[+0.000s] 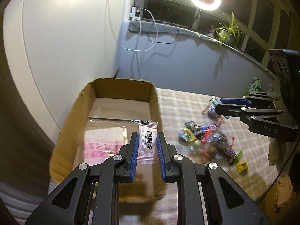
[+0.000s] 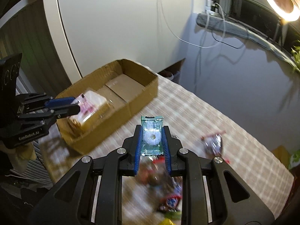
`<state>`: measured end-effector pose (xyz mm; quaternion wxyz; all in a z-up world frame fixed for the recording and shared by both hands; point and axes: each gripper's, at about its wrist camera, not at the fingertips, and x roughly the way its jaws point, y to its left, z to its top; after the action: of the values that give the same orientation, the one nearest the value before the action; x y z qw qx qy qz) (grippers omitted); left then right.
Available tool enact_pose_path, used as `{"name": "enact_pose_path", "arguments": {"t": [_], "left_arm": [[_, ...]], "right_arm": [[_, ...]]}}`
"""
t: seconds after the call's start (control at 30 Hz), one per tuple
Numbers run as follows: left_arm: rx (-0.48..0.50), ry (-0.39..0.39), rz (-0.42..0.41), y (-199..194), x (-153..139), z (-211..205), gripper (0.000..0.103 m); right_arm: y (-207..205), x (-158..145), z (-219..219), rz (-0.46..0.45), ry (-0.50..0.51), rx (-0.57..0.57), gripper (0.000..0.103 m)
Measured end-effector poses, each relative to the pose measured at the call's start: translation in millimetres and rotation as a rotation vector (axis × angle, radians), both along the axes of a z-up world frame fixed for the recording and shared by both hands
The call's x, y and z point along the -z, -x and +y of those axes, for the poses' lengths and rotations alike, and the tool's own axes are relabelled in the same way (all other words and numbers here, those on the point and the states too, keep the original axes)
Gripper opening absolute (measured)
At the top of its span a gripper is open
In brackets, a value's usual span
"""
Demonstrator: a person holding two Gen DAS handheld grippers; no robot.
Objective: Organize snacks
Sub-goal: 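Carry both candies to the box and open both tools to drop them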
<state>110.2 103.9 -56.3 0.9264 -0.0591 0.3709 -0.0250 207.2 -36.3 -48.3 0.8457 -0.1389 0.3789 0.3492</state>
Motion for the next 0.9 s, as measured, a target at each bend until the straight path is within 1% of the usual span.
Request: {"name": "enact_pose_path", "arguments": {"t": [0.23, 0.43, 0.63, 0.9], "left_arm": [[-0.035, 0.011, 0.008, -15.7, 5.9, 23.3, 0.018], [-0.056, 0.019, 0.024, -27.6, 15.6, 33.5, 0.018], [-0.068, 0.034, 0.043, -34.7, 23.5, 39.8, 0.018], [-0.069, 0.032, 0.051, -40.0, 24.1, 39.8, 0.018]], "right_arm": [[-21.9, 2.4, 43.3, 0.024, -0.011, -0.047, 0.022], [-43.6, 12.6, 76.2, 0.051, -0.006, -0.070, 0.022], [-63.6, 20.8, 97.6, 0.077, -0.018, -0.073, 0.022], [-77.3, 33.4, 115.7, 0.107, -0.012, -0.084, 0.023]]}}
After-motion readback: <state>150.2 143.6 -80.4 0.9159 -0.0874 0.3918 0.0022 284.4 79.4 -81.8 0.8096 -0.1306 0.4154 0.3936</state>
